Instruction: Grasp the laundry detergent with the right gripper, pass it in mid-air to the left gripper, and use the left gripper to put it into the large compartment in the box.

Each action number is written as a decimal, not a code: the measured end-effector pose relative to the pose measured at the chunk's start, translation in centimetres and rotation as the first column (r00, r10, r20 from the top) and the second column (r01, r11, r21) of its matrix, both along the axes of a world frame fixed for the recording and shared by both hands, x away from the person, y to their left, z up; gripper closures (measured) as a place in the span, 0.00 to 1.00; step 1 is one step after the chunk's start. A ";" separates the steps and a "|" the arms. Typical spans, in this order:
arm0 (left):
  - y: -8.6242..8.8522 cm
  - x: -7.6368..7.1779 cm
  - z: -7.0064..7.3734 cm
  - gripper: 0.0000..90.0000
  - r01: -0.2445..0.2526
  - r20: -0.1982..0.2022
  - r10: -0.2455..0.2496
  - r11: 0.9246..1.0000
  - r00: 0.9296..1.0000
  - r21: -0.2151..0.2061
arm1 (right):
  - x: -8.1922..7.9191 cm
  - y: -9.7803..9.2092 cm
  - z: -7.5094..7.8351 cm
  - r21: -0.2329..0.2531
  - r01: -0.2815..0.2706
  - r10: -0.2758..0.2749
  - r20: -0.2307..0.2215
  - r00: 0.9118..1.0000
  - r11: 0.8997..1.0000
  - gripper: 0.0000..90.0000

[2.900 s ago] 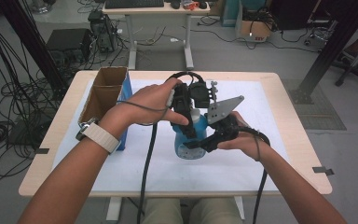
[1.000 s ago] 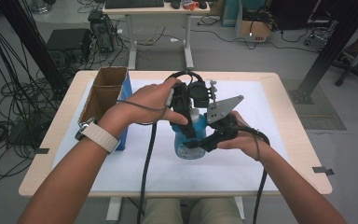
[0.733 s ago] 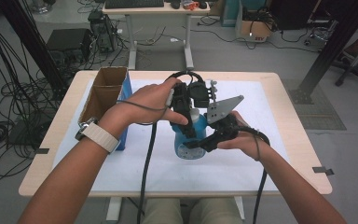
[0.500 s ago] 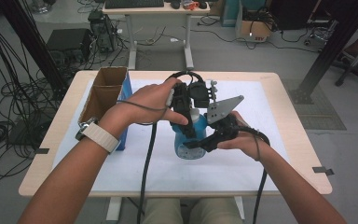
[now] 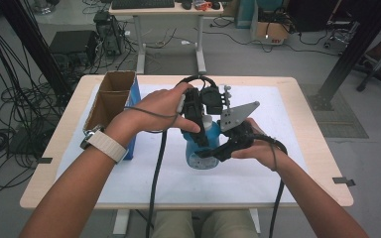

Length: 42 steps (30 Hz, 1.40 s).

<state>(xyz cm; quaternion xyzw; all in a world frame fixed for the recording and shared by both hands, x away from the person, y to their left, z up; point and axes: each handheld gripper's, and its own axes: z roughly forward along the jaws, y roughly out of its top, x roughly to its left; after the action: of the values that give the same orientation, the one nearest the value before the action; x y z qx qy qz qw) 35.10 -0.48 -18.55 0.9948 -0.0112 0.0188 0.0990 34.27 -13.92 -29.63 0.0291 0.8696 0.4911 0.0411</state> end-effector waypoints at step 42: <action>0.0 -0.1 0.1 0.41 -0.007 0.007 0.007 1.000 1.000 0.001 | 0.0 0.0 0.0 0.007 -0.005 0.005 0.001 1.000 1.000 0.47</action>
<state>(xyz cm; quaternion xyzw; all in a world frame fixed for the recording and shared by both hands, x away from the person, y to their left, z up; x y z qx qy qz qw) 34.97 -0.49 -18.43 0.9949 -0.0083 0.0227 0.0983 34.24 -13.94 -29.64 0.0271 0.8680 0.4942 0.0401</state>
